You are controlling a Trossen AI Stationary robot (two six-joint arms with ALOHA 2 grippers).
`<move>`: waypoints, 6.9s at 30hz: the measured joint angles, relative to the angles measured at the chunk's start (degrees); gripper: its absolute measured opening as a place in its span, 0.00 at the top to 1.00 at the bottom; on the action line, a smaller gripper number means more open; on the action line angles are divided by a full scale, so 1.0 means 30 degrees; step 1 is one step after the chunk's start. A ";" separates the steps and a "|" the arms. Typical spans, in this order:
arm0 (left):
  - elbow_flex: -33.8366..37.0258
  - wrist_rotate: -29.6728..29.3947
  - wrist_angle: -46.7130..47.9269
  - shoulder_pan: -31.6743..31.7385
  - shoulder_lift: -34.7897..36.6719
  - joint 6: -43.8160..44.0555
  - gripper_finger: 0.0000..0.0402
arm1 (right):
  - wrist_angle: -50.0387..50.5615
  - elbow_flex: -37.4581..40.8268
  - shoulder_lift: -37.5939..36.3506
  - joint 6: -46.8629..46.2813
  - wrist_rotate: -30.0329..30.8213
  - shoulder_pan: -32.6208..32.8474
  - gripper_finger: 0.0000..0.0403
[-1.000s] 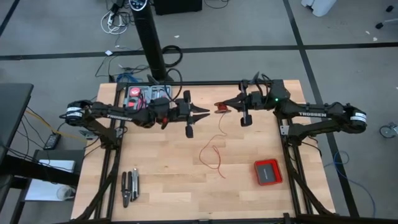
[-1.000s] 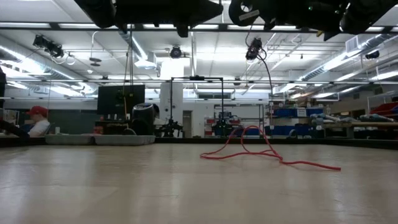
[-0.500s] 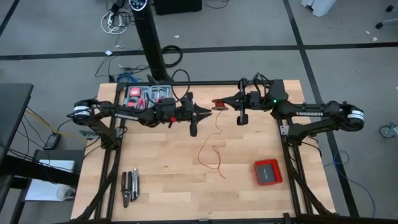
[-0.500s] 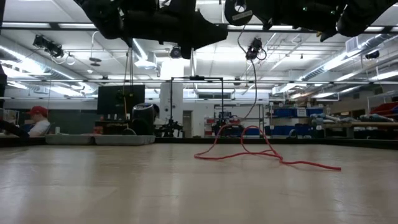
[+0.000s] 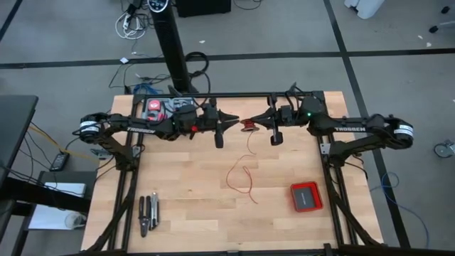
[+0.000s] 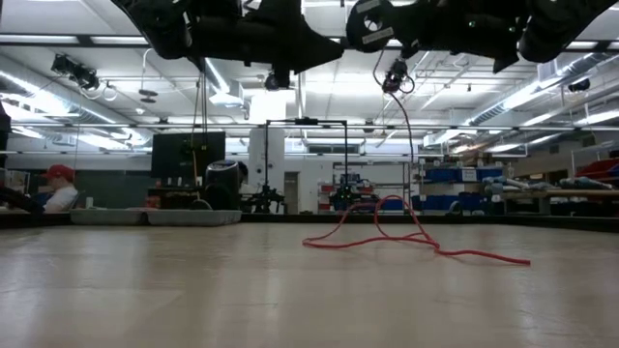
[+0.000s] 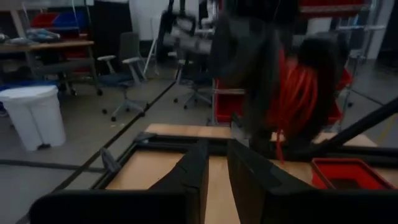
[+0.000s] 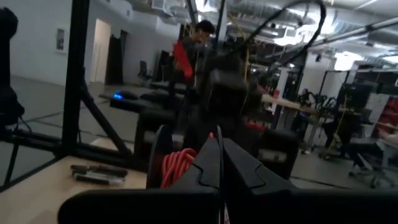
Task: Coil cords
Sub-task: Coil the red wire onto the spool
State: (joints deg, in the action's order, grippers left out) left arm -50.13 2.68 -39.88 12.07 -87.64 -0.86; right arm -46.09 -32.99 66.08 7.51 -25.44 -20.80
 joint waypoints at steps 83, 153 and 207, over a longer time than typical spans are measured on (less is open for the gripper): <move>0.0007 -0.3760 -0.1062 -0.0253 0.0517 -0.0982 1.00 | 0.9435 -0.0015 -0.3090 0.2878 0.7280 0.3100 0.81; 0.0007 -0.8444 -0.2363 -0.1275 0.0503 0.0526 1.00 | 0.7440 -0.1362 0.4365 -0.0726 1.5780 0.7046 0.99; 0.0000 -0.6847 0.1619 -0.1280 0.0686 -0.1389 1.00 | 1.7930 -0.9282 0.1953 0.5744 2.2635 0.7048 1.00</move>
State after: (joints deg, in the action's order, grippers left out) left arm -50.13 -17.86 -35.03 8.24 -85.58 -5.03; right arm 7.70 -60.84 71.94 24.74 42.47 0.35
